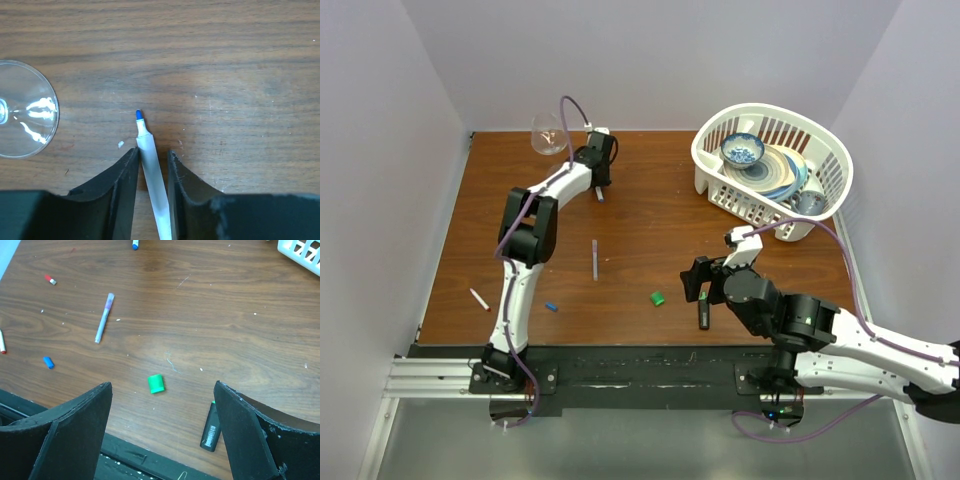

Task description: Insert the pens into the pen caps

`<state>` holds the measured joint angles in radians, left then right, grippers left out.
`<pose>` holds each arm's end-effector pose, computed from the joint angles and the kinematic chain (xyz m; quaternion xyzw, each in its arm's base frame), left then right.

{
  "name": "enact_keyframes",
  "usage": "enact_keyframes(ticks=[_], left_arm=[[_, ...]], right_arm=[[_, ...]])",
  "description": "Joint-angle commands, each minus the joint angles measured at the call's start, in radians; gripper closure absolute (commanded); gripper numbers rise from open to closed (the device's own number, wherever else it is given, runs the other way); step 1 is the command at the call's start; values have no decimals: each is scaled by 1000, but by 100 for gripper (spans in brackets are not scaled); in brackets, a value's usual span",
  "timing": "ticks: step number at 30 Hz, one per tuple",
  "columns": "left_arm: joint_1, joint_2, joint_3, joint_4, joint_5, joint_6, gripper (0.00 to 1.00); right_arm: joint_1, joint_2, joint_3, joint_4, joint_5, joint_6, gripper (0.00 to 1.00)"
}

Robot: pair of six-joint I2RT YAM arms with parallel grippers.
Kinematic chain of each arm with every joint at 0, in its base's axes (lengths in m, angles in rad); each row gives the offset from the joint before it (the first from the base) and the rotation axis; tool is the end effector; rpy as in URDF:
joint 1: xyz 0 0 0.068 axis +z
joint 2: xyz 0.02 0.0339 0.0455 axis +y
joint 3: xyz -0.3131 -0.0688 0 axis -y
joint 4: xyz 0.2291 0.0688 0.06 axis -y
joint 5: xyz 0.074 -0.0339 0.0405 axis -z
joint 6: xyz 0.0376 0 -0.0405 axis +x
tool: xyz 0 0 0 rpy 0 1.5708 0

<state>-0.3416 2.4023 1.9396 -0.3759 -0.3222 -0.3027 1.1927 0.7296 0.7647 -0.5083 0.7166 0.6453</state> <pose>0.5283 -0.1752 0.1943 -0.0395 0.9226 0.0302 0.3826 0.0616 0.0881 0.3436 -0.0398 0.8187 0.2069 0.5342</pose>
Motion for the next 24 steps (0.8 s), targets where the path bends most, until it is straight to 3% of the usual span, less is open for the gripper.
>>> enact_keyframes(ticks=[1, 3, 8, 24], left_arm=[[4, 18, 22, -20, 12, 24, 71], [4, 12, 6, -23, 21, 17, 76], [3, -60, -120, 8, 89, -13, 100], [-16, -528, -577, 236, 376, -200, 100]], right_arm=[[1, 11, 51, 28, 44, -15, 14], [1, 14, 51, 28, 44, -15, 14], [2, 16, 47, 28, 23, -3, 13], [1, -4, -42, 163, -58, 42, 10]])
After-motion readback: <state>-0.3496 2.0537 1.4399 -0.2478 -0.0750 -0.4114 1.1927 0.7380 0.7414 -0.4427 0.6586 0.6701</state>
